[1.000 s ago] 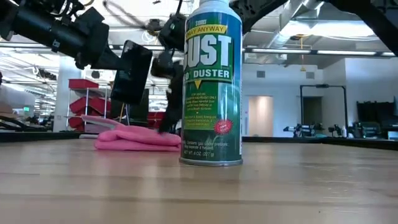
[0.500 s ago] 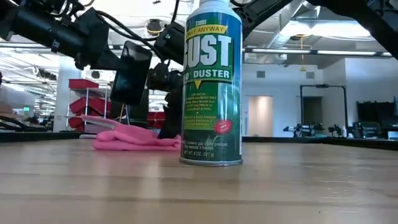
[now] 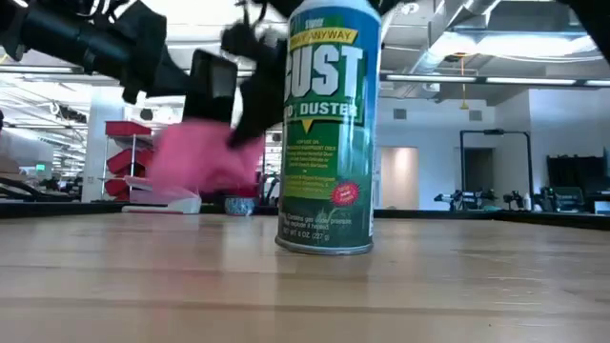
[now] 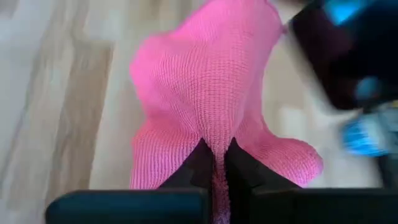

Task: Apply microfiber cloth
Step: Wipe the front of the black cellphone with the pink microfiber cloth

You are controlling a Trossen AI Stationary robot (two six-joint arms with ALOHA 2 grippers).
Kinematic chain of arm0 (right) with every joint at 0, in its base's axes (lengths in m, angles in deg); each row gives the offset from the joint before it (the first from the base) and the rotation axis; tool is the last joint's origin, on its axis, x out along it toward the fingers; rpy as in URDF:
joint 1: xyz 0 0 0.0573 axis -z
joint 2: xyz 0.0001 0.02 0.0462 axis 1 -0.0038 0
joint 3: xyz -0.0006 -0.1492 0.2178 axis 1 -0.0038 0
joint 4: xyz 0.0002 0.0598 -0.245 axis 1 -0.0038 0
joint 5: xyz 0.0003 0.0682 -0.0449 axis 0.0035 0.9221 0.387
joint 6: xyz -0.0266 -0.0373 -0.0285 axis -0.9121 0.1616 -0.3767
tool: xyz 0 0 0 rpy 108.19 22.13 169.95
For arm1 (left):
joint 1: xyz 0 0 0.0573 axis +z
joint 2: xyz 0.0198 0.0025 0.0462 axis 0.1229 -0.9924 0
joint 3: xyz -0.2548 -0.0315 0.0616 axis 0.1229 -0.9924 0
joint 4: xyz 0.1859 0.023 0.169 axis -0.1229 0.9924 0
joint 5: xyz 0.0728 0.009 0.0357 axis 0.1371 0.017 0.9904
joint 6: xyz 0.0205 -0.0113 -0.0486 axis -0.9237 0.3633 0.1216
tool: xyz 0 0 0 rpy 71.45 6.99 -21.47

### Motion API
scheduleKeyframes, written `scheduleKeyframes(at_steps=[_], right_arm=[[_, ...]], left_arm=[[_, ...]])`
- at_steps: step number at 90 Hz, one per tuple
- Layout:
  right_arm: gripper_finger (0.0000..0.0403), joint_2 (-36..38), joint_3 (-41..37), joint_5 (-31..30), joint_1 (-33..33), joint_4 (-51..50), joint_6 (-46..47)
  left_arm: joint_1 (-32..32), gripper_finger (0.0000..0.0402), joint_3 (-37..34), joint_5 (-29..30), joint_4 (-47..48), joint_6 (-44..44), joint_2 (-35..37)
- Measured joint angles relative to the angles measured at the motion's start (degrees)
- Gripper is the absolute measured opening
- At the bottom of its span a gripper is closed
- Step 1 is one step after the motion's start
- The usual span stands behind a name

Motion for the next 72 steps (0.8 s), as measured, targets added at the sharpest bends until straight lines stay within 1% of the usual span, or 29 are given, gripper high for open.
scheduleKeyframes(at_steps=[10, 26, 52, 63, 72], right_arm=[[0.0001, 2.6, 0.0, -5.2, -0.1, 0.9, -0.7], [0.0000, 5.3, 0.0, -9.4, 0.2, 2.6, -3.1], [0.0000, 6.3, 0.0, -10.3, 0.9, 10.2, -7.1], [0.0000, 5.9, 0.1, -8.6, 2.0, 10.6, -4.1], [0.0000, 5.4, 0.1, -6.3, 2.5, 8.8, -1.5]], left_arm=[[-0.3, 0.0011, 0.0, -2.5, -3.2, -1.2, 0.0], [-1.6, 0.0011, 0.0, -4.6, -7.5, -2.8, 0.0], [-2.3, 0.0011, 0.0, -4.6, -10.0, -4.1, 0.0], [-2.3, 0.0011, 0.0, -3.9, -11.4, -5.4, 0.0], [-2.3, 0.0011, 0.3, -4.2, -12.2, -6.8, 0.0]])
